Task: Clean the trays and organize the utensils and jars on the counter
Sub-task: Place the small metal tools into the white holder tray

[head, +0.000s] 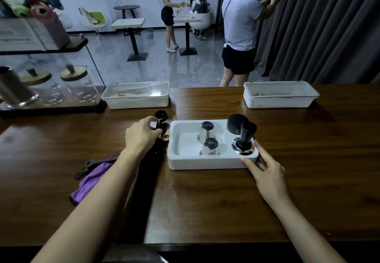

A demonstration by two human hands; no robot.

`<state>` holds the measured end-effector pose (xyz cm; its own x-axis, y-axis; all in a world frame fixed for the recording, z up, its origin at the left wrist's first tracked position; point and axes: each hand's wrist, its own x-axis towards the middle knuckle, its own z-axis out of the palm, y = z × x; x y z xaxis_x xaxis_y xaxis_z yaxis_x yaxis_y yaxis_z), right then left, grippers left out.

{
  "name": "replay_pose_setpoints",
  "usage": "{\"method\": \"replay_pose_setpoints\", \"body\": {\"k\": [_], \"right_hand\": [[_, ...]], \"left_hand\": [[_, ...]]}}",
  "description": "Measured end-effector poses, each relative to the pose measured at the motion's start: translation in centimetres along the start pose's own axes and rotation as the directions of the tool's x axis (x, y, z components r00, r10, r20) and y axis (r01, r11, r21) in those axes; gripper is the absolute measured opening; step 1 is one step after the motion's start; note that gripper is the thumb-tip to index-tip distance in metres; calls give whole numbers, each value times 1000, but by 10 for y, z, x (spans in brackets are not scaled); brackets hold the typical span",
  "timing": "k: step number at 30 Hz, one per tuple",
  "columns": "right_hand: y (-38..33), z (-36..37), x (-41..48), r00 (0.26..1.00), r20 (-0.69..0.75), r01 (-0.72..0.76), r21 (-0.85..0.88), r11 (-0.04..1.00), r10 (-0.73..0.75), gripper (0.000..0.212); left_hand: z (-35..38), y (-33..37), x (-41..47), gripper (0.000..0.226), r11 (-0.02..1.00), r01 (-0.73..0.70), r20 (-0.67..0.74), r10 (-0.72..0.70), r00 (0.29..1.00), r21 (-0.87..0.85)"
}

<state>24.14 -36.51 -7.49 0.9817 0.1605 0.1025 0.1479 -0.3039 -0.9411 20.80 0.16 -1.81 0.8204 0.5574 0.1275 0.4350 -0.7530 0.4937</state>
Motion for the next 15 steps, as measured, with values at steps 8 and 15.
{"method": "replay_pose_setpoints", "body": {"k": [8,15], "right_hand": [[-2,0,-1,1000,2,3,16,1000,-3,74],[-4,0,-1,1000,4,8,34,999,-8,71]], "left_hand": [[0,2,-6,37,995,-95,-118,98,988,25],[-1,24,-14,31,971,-237,-188,229,955,-23]]}}
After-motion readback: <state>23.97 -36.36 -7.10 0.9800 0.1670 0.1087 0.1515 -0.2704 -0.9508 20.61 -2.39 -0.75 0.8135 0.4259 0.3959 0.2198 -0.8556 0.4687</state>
